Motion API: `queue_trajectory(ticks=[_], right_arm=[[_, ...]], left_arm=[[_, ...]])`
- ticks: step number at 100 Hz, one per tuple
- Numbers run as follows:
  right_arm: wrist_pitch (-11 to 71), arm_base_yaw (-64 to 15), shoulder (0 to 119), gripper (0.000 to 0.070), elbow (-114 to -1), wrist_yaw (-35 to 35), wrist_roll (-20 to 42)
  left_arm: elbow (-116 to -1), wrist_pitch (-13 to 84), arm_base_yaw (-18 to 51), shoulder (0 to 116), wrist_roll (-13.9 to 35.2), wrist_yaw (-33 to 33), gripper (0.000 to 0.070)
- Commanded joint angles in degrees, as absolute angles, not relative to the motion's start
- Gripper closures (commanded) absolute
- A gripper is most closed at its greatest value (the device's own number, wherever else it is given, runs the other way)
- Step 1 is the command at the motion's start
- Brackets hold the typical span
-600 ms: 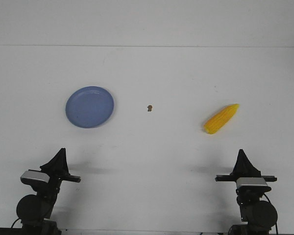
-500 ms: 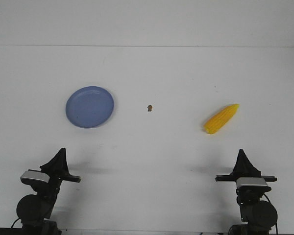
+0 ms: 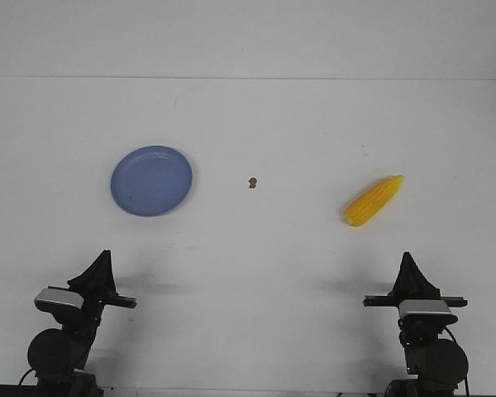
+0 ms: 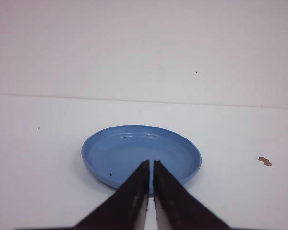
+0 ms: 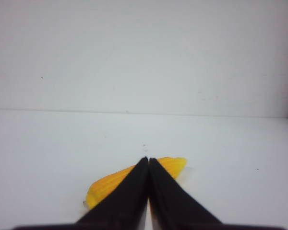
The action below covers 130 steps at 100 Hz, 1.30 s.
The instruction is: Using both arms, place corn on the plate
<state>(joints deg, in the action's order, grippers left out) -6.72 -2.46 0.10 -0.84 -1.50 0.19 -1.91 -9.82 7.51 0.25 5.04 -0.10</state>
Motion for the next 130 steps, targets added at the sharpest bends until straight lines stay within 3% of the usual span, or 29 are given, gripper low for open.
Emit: queue_trajectory(ticks=[1,27,54,81,97,130], right_arm=[[-7.27,-2.50,0.08,0.0699,-0.73,-1.50,-0.05],[-8.16,-2.59,0.10,0.0699,-2.66,-1.52,-0.21],[9.39,-2.61,3.49,0.0699,-17.87,-3.57,1.48],[29.23,-2.61,20.05,0.0699,-40.58,-4.54,1.74],[38.48,-2.61,30.44,0.0699,-50.94,-4.49,1.69],[43.77,-2.63,42.06,0.0699,-54.63,0.10,1.72]], left_arm=[[-0.91,-10.41,7.46,0.19,4.80,-0.23,0.0688],[-7.77,-4.29,7.46,0.73,8.27,-0.21,0.0688],[-26.63,10.33,7.46,10.55,10.35,-0.23,0.0688],[-48.47,26.44,7.46,28.29,10.79,-0.21,0.0688],[-57.93,37.15,7.46,38.46,7.84,-0.21,0.0688],[-62.83,42.98,7.49,49.34,8.01,-0.19,0.0688]])
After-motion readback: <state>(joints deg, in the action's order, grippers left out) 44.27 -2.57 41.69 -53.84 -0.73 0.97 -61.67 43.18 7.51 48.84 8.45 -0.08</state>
